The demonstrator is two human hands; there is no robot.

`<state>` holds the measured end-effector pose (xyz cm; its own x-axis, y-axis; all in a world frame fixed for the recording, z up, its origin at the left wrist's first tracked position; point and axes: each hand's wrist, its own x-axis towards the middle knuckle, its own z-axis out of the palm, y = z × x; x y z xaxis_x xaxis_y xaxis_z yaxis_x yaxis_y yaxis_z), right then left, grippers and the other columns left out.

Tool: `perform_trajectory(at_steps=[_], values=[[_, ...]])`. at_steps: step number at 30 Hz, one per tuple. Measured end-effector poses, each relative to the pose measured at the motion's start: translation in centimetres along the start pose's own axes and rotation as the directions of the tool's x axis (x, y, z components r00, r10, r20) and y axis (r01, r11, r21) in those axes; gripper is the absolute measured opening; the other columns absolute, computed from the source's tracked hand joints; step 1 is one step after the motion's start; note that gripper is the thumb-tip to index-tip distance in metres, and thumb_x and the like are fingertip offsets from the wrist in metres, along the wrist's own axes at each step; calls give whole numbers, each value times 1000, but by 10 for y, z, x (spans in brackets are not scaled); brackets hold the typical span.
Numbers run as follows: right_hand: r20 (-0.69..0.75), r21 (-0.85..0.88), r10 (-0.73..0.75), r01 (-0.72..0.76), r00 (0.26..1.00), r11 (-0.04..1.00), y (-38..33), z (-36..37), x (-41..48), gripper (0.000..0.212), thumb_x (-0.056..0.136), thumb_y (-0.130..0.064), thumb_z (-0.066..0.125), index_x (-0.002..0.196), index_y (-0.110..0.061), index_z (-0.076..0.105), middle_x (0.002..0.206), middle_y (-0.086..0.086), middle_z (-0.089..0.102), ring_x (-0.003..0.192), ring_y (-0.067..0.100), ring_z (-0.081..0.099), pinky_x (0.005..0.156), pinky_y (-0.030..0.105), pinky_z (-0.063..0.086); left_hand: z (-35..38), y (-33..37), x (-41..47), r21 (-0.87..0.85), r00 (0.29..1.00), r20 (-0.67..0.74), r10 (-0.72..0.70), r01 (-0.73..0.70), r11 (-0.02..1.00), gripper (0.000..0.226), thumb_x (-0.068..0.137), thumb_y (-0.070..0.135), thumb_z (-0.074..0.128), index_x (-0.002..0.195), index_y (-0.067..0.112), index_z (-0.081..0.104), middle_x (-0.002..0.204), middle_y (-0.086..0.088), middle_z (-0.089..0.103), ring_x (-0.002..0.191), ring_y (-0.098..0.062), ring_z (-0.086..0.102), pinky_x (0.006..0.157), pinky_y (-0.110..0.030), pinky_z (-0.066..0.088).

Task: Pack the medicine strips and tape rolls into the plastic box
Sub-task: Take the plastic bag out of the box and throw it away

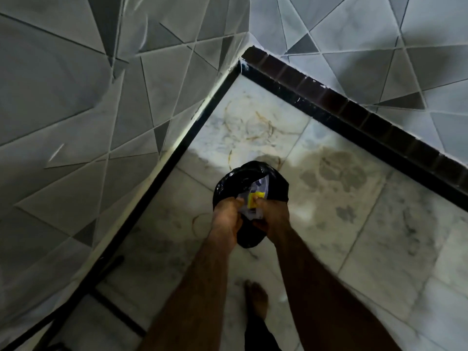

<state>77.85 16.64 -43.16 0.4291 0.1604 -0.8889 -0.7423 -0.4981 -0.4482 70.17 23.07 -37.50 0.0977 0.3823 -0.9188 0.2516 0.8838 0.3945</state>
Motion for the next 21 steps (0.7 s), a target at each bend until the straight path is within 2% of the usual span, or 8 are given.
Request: perform_trajectory(at_steps=[3, 6, 9, 11, 14, 16, 18, 21], values=[[-56, -83, -11, 6, 998, 996, 15, -2, 28, 27, 71, -36, 79, 62, -18, 61, 78, 12, 67, 76, 31, 66, 76, 46, 56, -1, -6, 14, 85, 1000, -10, 24, -23, 996, 25, 95, 7, 52, 71, 15, 56, 37, 12, 56, 48, -6, 55, 57, -22, 41], [-73, -176, -15, 2, 997, 984, 27, -9, 49, 36, 50, -49, 76, 66, -20, 62, 93, 15, 71, 87, 36, 69, 77, 54, 59, -1, -10, 22, 134, 999, -35, 24, -19, 991, 27, 95, 7, 53, 70, 16, 53, 56, 2, 57, 60, -11, 48, 60, -24, 39], [-79, -200, -8, -8, 997, 980, 21, -15, 33, 18, 71, -29, 73, 69, -18, 59, 103, 21, 68, 92, 39, 67, 78, 54, 59, -4, -15, 25, 202, 999, -35, 14, -6, 979, 27, 96, 10, 51, 70, 16, 50, 70, -5, 49, 63, -16, 47, 73, -31, 44], [-69, -197, 4, -18, 998, 980, 20, -18, 27, 12, 81, -18, 69, 73, -11, 62, 104, 29, 65, 90, 39, 66, 79, 56, 58, -7, -18, 25, 236, 999, -42, 10, 0, 972, 29, 96, 9, 50, 68, 16, 48, 68, -6, 44, 59, -17, 43, 70, -30, 42], [-62, -156, 10, -19, 998, 988, 24, -22, 22, 27, 83, -9, 63, 102, 11, 59, 91, 38, 58, 75, 30, 57, 72, 52, 56, -13, -20, 19, 235, 996, -84, 3, 17, 972, 30, 96, 7, 51, 68, 18, 47, 76, -9, 51, 67, -21, 49, 73, -31, 44], [-57, -149, 9, -17, 998, 989, 25, -23, 17, 28, 83, -6, 61, 104, 12, 59, 79, 24, 55, 73, 28, 53, 67, 40, 49, -15, -19, 13, 220, 996, -90, 4, 16, 975, 14, 95, 9, 53, 84, 3, 58, 92, -21, 58, 81, -29, 59, 79, -33, 48], [-47, -137, 3, -10, 999, 990, 26, -24, 13, 23, 81, -7, 62, 97, 9, 64, 77, 17, 57, 71, 28, 54, 66, 38, 45, -15, -19, 8, 206, 996, -92, 21, -1, 979, 34, 94, 11, 55, 118, -12, 53, 90, -29, 59, 70, -26, 58, 64, -26, 51], [-26, -131, -23, 19, 999, 991, 23, -23, 3, 13, 80, -9, 64, 87, 0, 69, 75, 17, 60, 69, 27, 56, 65, 38, 46, -16, -17, 2, 199, 995, -89, 36, -17, 980, 43, 92, 15, 57, 129, -6, 50, 116, -34, 58, 80, -25, 61, 67, -29, 51]])
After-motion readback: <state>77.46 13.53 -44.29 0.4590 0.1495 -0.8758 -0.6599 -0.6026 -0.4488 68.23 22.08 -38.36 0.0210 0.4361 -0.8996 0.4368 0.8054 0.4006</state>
